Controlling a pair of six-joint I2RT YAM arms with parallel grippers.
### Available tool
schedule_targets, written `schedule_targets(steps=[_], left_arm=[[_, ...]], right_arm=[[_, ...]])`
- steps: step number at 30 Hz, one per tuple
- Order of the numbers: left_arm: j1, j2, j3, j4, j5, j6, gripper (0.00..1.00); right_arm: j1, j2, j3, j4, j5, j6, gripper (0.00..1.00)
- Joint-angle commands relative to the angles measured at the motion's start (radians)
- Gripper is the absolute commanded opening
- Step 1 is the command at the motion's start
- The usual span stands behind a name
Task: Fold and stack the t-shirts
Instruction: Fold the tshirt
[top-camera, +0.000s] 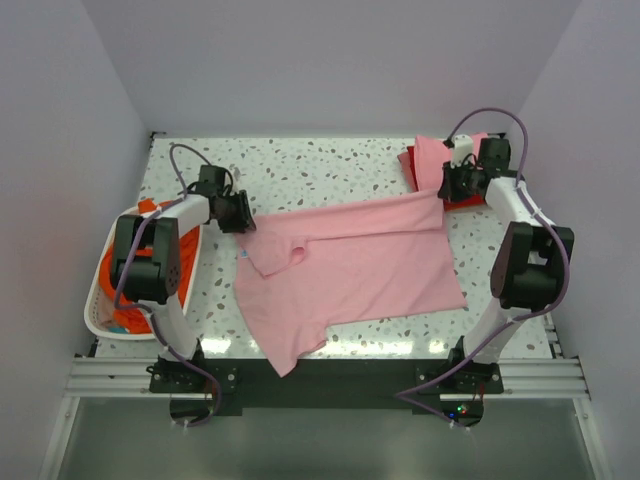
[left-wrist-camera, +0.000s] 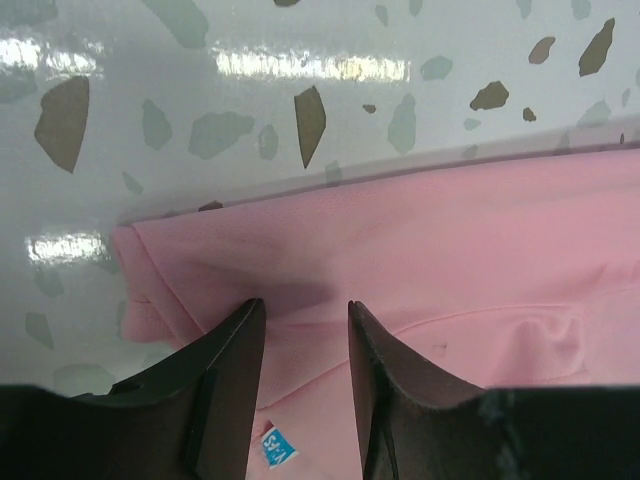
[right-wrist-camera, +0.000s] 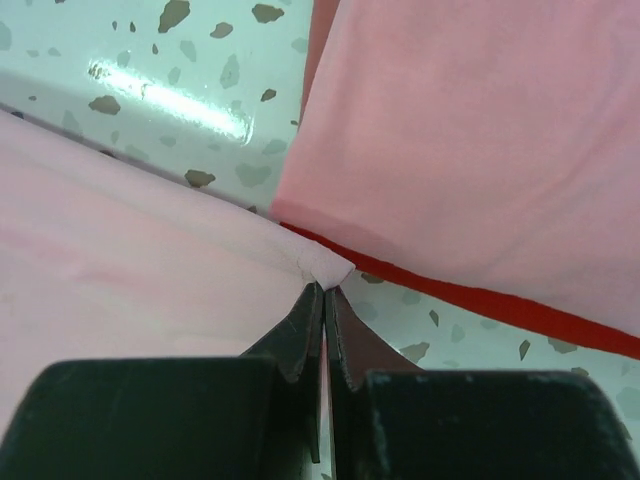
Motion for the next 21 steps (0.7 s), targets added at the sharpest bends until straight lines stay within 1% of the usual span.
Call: schedule_targets(steps=[1,8,16,21], left_arm=[[0.014,0.037,0.069,-0.001,-0.007,-0.001,0.43],[0.016,0.106,0.141,-0.019,-0.005,0.002,0.43],[0.017,0.143,0.21,-0.033,0.005,-0.003,0.43],[0.019,0.187,0.261,-0.053,0.022,0.013,0.44]], right_arm=[[0.006,0.022,0.087,0.07,0.032,0.026,0.0],[0.017,0.053,0.15,0.074,0.043,0.043,0.0],[0.04,0.116,0.223,0.075,0.087,0.063,0.0],[0.049,0.148,0.258,0.084,0.152,0.087,0.0]])
